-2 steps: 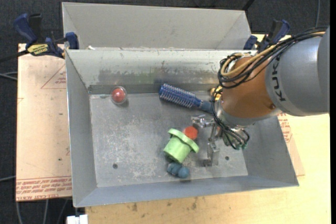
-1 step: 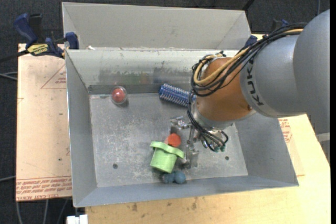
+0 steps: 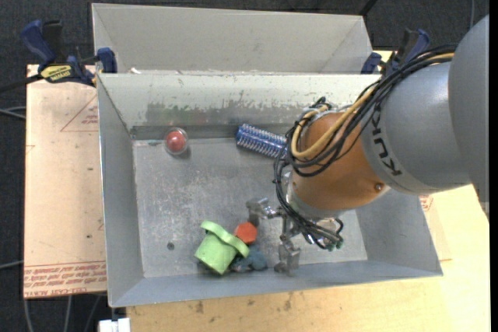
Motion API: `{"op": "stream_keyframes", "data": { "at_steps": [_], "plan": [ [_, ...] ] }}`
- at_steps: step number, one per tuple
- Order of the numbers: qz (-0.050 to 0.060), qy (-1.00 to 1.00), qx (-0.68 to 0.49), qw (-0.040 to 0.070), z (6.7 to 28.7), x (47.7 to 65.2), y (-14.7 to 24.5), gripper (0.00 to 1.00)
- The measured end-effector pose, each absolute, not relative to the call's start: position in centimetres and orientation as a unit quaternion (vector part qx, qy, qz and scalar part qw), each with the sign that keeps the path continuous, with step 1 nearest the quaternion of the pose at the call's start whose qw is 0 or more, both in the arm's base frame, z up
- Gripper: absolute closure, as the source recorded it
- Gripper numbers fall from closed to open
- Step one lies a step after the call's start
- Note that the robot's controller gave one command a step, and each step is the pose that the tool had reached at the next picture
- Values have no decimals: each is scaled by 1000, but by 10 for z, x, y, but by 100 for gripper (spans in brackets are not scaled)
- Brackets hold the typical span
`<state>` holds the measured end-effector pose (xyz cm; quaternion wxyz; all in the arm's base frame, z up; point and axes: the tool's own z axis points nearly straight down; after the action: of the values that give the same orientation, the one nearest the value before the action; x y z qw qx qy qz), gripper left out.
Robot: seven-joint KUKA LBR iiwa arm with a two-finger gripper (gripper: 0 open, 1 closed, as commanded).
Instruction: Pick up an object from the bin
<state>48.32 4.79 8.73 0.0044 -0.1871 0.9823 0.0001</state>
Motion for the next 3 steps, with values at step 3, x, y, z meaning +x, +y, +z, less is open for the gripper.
{"op": "stream_keyframes", "data": {
  "at_steps": [3],
  "plan": [
    [0, 999, 43, 5, 70, 654, -35, 0]
  ]
}}
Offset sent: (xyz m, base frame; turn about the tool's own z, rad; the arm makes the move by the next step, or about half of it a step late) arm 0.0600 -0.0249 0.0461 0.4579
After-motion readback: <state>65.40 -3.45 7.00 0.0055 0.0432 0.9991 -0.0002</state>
